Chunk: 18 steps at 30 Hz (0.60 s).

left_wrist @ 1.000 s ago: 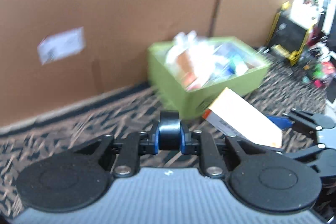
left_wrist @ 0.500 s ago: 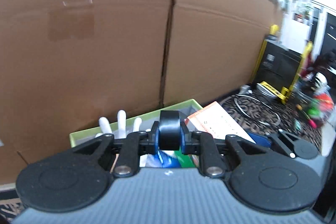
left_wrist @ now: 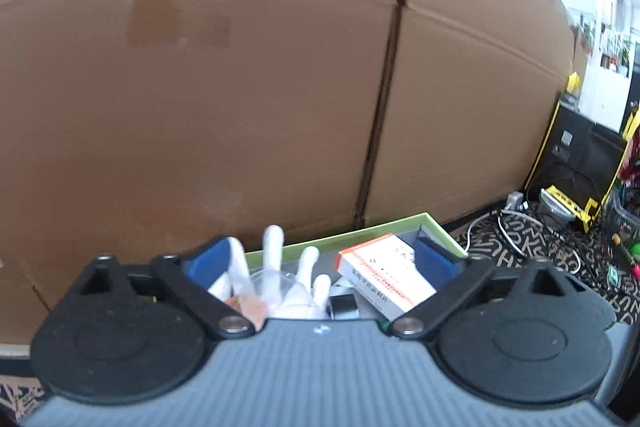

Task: Organize objects
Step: 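Carry the tape roll and medicine box into the shoebox and open both tools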

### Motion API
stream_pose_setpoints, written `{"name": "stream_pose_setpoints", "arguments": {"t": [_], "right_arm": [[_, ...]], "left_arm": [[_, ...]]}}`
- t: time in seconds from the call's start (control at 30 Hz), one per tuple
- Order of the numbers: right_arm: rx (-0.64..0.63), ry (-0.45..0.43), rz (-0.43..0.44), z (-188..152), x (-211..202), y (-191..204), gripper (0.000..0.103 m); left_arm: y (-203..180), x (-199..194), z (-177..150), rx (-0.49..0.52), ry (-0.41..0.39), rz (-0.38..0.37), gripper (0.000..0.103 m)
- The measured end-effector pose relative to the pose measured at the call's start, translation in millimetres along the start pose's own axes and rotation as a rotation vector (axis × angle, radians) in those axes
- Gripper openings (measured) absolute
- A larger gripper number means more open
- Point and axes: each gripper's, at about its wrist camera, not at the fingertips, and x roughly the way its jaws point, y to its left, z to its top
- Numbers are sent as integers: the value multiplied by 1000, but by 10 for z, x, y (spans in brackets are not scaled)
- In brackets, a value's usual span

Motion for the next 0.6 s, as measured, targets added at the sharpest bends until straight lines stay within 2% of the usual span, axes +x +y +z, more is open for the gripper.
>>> {"name": "stream_pose_setpoints", "arguments": {"t": [0.17, 0.23, 0.3, 0.37, 0.47, 0.5, 0.53, 0.57, 0.6], "right_arm": [[83, -30, -36, 34, -239, -99, 95], [141, -41, -30, 50, -312, -136, 78], [171, -4, 5, 60, -244, -159, 54], [171, 17, 2, 22, -121, -102, 50], [154, 6, 29, 18, -45, -25, 50], [161, 8, 31, 28, -56, -26, 55], [177, 3, 30, 36, -117, -35, 61], [196, -13, 34, 60, -312, -37, 77], [209, -36, 39, 50, -416, -49, 90]], "left_arm": [[18, -249, -80, -23, -26, -17, 103], [18, -383, -109, -34, -43, -24, 103], [27, -518, -153, -54, -66, -34, 103], [24, -619, -173, -70, -76, -43, 103], [-29, -738, -206, -52, -70, -46, 103], [-36, -782, -221, -43, -69, -38, 103], [-53, -815, -230, -35, -65, -29, 103], [-58, -859, -246, -30, -61, -22, 103], [-59, -899, -261, -28, -60, -16, 103]]}}
